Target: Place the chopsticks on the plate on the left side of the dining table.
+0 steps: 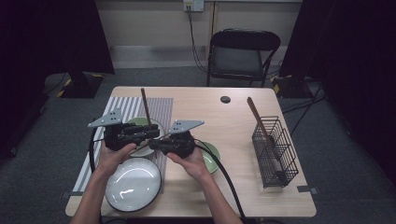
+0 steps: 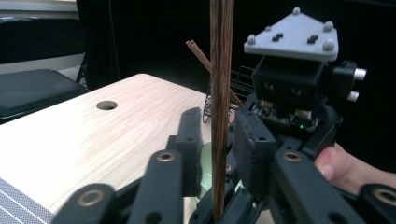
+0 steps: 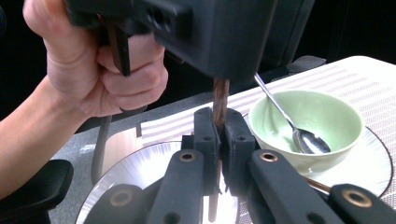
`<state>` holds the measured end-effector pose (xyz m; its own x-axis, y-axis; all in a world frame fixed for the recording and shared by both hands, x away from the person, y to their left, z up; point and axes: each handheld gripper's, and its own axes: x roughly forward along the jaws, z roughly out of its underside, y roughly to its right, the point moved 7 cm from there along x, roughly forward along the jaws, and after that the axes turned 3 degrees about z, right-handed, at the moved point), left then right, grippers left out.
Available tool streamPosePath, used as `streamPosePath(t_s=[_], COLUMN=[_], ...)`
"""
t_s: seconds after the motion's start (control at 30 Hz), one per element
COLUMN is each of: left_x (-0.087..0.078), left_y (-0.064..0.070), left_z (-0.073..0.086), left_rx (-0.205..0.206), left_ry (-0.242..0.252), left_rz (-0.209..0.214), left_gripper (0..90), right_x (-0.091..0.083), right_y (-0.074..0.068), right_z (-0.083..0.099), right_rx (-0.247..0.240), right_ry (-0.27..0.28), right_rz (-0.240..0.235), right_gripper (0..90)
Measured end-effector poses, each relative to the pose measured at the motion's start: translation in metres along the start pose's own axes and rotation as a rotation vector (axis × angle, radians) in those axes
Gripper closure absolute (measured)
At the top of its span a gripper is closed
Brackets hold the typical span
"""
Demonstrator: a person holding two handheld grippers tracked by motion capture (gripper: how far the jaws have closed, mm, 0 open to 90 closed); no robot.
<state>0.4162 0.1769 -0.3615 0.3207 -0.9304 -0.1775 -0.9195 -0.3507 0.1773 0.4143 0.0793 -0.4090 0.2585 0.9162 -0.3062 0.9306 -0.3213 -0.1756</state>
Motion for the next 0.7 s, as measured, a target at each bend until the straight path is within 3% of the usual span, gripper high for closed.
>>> streamPosePath(t_s=[0.13,0.4,0.43,0.53,0.7], left_x=[-0.001,-0.003,-0.005,-0.006,-0.003], left_y=[0.0,-0.006,-0.009,-0.012,-0.014], left_z=[-0.001,0.001,0.001,0.002,0.005], left_rx=[-0.002,-0.008,-0.016,-0.019,-0.031], left_ry=[0.006,-0.004,-0.003,-0.01,-0.011], left_rz=[0.011,-0.04,-0.065,-0.086,-0.087], left_gripper=[66.7,58.5,56.2,53.0,51.7], right_x=[0.002,-0.002,-0.003,-0.007,-0.01], right_y=[-0.002,-0.002,-0.002,0.0,0.003], right_z=[0.001,0.002,0.001,0.001,0.005], right_rx=[-0.007,-0.021,-0.019,-0.012,-0.002], right_ry=[-0.011,-0.026,-0.019,-0.016,-0.016], right_rz=[-0.001,-0.002,0.001,0.012,0.018], right_gripper=[86.5,86.4,86.4,86.3,86.3])
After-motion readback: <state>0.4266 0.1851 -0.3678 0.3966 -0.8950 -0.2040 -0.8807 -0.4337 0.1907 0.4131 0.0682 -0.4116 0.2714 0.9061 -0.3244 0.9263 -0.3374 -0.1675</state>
